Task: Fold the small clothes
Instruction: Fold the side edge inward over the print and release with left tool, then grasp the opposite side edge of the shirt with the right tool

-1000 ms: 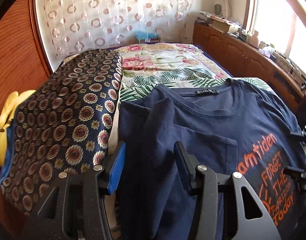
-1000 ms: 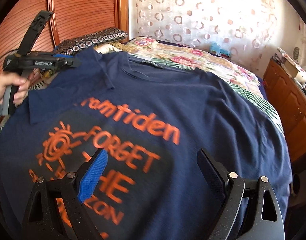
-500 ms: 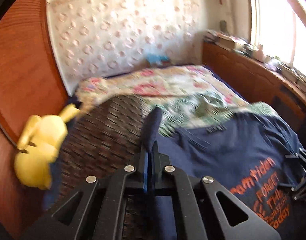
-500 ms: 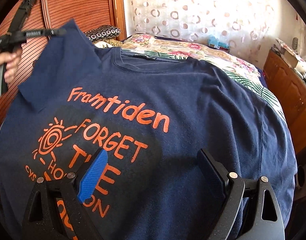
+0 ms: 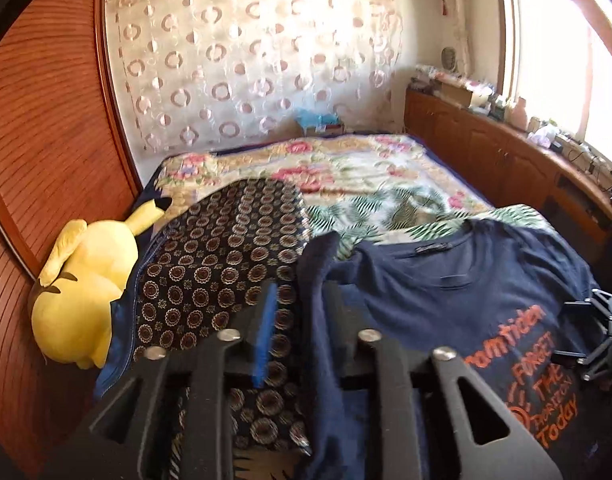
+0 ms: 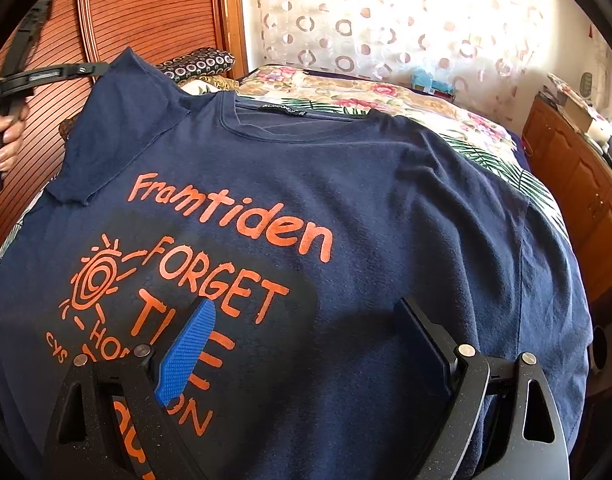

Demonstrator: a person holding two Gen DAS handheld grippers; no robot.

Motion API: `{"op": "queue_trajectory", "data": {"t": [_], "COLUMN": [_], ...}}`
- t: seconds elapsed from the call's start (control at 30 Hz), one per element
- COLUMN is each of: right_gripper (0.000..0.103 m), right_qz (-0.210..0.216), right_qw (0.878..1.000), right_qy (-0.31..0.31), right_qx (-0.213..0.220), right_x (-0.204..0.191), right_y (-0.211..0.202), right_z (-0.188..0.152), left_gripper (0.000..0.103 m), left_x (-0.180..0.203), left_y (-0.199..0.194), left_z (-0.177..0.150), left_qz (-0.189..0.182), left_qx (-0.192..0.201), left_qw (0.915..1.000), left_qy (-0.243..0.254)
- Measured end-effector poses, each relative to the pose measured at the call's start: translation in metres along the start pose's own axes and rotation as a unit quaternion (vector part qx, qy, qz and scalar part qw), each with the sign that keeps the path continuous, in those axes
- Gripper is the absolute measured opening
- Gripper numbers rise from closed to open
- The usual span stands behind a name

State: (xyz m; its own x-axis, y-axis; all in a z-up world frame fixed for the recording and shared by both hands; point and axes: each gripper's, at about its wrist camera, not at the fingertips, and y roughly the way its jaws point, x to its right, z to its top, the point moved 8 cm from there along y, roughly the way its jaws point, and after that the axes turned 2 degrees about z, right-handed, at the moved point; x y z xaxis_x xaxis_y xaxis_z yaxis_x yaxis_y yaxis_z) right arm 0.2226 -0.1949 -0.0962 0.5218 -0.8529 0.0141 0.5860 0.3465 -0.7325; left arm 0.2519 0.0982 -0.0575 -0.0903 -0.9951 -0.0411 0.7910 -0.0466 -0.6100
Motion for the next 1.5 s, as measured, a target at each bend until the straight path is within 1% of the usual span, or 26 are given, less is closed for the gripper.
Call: {"op": "queue_trajectory", "data": {"t": [0.03,0.1,0.13,0.17,0.2,0.3,0.43,0.67,0.83,1.0,1.2,1.3,1.4,1.5], "right_gripper": [0.092,0.092,0.092,0.092,0.092,0.092,0.092,0.092,0.092,0.092,0.092,0.092,0.092,0.092], "right_qz": [-0.001,-0.002,-0.003,-0.003,-0.003,-0.005,-0.01,-0.008,-0.008,-0.007,-0.032,-0.06,-0.076,-0.089], "right_qw": [1.0,1.0,1.0,1.0,1.0,1.0,1.0,1.0,1.0,1.0,0.997,0.995,0.992,0.988], "right_qy": [0.0,0.002,0.003,0.003,0.004,0.007,0.004,0.006,0.008,0.017,0.042,0.054,0.077,0.104], "right_qx": [0.0,0.0,0.0,0.0,0.0,-0.002,-0.003,-0.004,0.002,0.026,0.057,0.065,0.069,0.069], "right_x": [0.0,0.0,0.0,0.002,0.003,0.004,0.004,0.007,0.008,0.014,0.047,0.071,0.095,0.118], "right_y": [0.0,0.001,0.001,0.001,0.001,0.001,0.001,0.0,-0.003,-0.02,-0.058,-0.076,-0.09,-0.101], "right_z": [0.0,0.0,0.0,0.0,0.0,0.0,-0.001,-0.001,-0.001,-0.004,-0.018,-0.031,-0.045,-0.061], "left_gripper": [0.043,0.051,0.065,0.082,0.086,0.087,0.087,0.087,0.087,0.087,0.087,0.087,0.087,0.087], "left_x": [0.003,0.013,0.015,0.019,0.024,0.036,0.052,0.075,0.084,0.089,0.095,0.098,0.1,0.102], "left_y": [-0.007,-0.024,-0.028,-0.036,-0.042,-0.05,-0.047,-0.026,-0.013,0.003,0.018,0.022,0.029,0.031], "left_z": [0.0,-0.003,-0.005,-0.008,-0.011,-0.022,-0.044,-0.084,-0.098,-0.109,-0.121,-0.123,-0.128,-0.127], "left_qz": [-0.006,-0.021,-0.026,-0.032,-0.04,-0.062,-0.068,-0.062,-0.062,-0.052,-0.05,-0.05,-0.048,-0.047], "left_qx": [0.007,0.024,0.029,0.037,0.045,0.05,0.038,0.0,-0.022,-0.053,-0.086,-0.097,-0.116,-0.117], "left_qw": [1.0,0.9995,0.9992,0.9988,0.9982,0.9968,0.9968,0.998,0.9978,0.9972,0.9947,0.9936,0.9914,0.9912], "left_qy": [0.0,0.002,0.002,0.002,-0.001,-0.011,-0.018,-0.009,-0.006,0.012,0.026,0.03,0.037,0.039]}}
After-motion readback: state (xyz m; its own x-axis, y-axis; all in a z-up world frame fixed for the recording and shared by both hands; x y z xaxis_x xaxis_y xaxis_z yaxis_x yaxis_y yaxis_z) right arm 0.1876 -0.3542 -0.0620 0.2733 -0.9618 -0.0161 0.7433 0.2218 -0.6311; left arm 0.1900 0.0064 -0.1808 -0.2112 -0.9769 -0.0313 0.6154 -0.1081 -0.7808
